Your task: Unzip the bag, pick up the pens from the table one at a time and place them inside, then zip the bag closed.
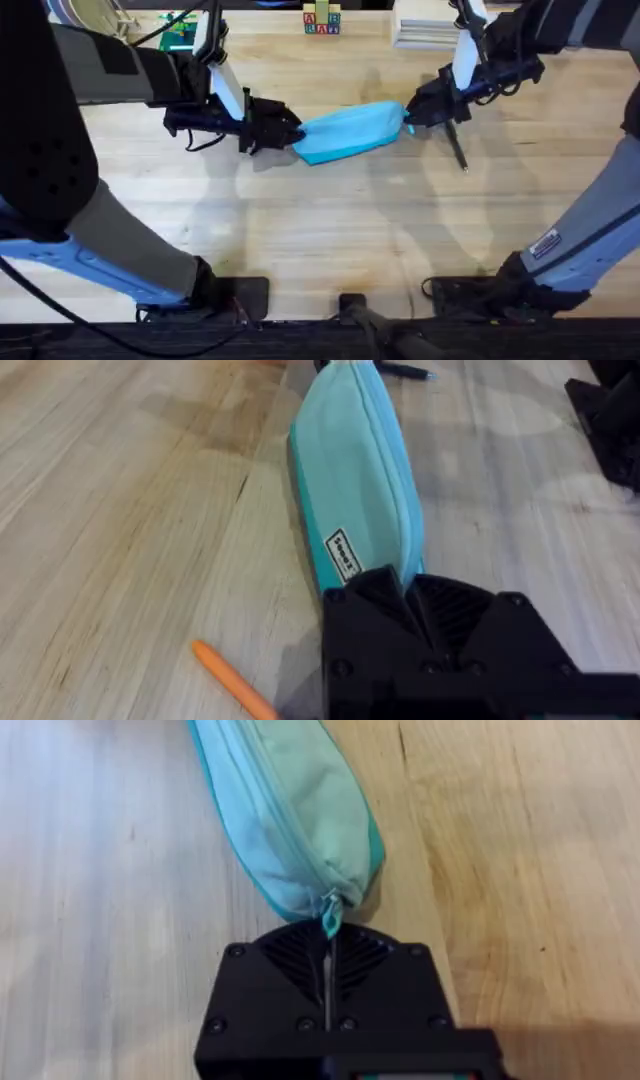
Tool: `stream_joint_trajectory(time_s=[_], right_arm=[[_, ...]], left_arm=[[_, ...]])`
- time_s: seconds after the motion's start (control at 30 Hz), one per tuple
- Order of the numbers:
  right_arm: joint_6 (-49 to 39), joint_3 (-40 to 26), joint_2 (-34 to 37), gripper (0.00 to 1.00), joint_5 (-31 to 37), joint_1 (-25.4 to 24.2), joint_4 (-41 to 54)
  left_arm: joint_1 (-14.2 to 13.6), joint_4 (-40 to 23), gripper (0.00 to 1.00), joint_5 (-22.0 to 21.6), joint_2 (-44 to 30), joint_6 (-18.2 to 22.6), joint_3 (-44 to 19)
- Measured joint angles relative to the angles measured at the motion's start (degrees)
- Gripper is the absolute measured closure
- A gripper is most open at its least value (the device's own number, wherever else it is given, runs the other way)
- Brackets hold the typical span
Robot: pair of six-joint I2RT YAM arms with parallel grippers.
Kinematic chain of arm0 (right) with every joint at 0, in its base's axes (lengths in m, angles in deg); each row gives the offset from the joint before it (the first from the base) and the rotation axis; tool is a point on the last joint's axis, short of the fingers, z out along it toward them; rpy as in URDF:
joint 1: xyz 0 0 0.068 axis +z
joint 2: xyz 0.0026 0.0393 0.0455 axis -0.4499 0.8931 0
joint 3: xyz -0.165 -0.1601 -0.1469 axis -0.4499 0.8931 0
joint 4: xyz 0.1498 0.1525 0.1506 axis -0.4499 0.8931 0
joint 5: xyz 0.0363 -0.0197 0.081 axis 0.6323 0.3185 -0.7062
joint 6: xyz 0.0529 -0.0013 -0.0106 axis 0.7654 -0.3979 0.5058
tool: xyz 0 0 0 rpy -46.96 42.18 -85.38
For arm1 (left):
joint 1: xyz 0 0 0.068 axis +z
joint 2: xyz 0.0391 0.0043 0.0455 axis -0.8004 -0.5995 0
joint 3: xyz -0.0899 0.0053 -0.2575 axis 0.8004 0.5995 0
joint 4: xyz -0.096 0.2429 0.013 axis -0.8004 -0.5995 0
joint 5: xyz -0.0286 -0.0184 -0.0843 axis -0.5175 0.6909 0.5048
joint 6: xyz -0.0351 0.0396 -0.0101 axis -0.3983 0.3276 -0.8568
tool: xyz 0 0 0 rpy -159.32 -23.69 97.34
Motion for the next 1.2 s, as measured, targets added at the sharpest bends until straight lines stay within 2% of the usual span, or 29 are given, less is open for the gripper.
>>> stream_joint_trajectory(time_s=[0.5,1.2], right_arm=[[-0.01,-0.02,-0.2,0.973,-3.17,-0.67,1.79],[-0.01,-0.13,-6.59,0.973,-3.24,-1.11,4.39]], left_arm=[[0.0,0.0,0.959,-0.02,0.0,0.0,0.0],[0.0,0.0,0.959,-0.06,0.0,0.0,0.0]])
